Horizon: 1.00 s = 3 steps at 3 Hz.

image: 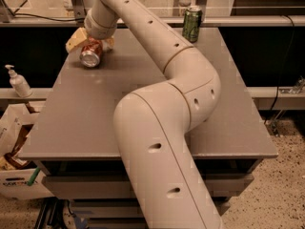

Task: Place coke can upright

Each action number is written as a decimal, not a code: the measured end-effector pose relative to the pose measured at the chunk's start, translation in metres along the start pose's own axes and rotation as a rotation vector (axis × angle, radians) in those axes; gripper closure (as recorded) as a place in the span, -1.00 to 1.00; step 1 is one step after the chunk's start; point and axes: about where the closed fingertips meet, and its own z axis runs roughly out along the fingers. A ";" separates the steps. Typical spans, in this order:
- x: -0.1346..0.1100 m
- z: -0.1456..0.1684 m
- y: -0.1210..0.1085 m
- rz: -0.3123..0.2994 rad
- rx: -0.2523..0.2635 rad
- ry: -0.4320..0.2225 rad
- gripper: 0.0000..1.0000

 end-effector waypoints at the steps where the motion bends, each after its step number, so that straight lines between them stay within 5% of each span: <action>1: -0.002 0.005 0.001 0.008 0.002 0.009 -0.20; 3: -0.013 -0.010 0.007 -0.014 0.011 -0.025 0.73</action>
Offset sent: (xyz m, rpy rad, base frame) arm 0.0101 -0.0001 0.0242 -0.0098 -0.0283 -0.0240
